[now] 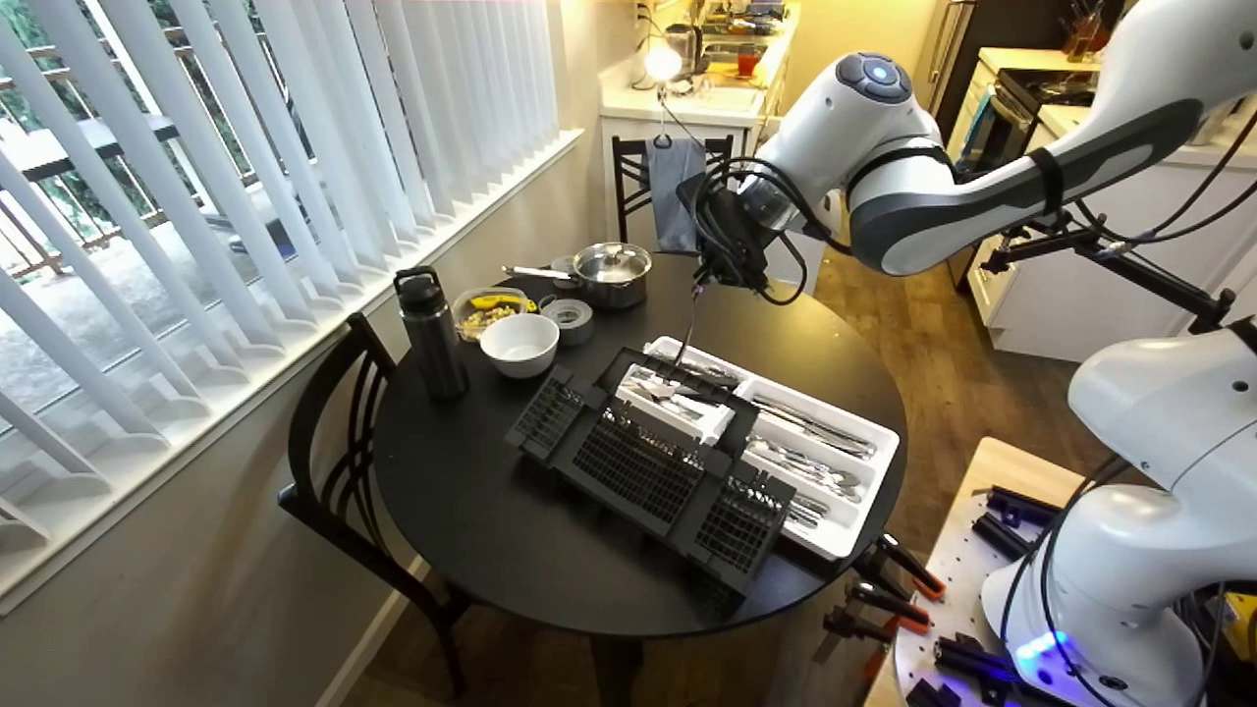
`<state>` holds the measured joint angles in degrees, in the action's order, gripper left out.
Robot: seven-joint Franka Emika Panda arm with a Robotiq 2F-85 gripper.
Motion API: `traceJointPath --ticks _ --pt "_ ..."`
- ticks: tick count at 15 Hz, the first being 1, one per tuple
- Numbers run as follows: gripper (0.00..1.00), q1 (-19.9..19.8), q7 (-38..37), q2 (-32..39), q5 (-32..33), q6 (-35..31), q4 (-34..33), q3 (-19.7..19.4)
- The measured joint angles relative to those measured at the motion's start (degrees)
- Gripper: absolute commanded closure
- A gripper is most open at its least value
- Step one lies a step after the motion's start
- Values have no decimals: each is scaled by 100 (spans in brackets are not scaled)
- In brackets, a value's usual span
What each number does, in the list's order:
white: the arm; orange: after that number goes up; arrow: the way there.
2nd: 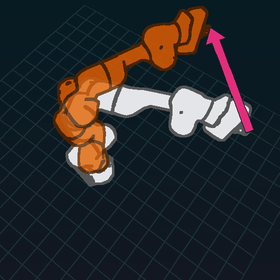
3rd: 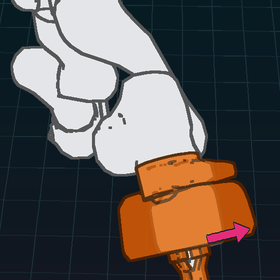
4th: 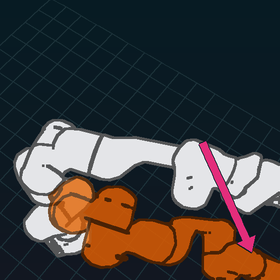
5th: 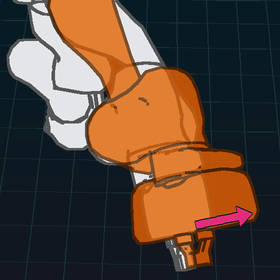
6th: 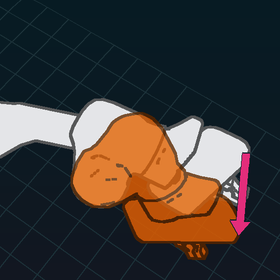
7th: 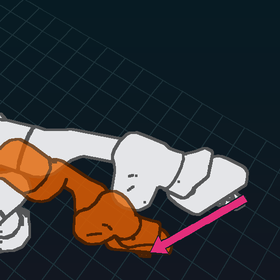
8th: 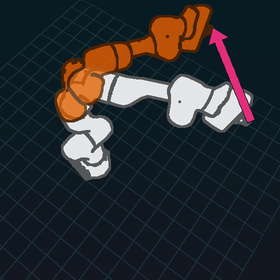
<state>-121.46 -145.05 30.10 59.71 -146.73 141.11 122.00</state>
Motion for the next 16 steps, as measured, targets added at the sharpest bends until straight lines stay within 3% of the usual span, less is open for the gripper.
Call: traceJointPath --ticks 8,10,13,16 --pt "97 -81 -1 361 0 274 105 279" --pt "97 -198 -6 458 0 748 105 491" --pt "97 -420 -10 769 0 2028 102 946" --pt "97 -349 -10 1089 -44 2964 105 1036"
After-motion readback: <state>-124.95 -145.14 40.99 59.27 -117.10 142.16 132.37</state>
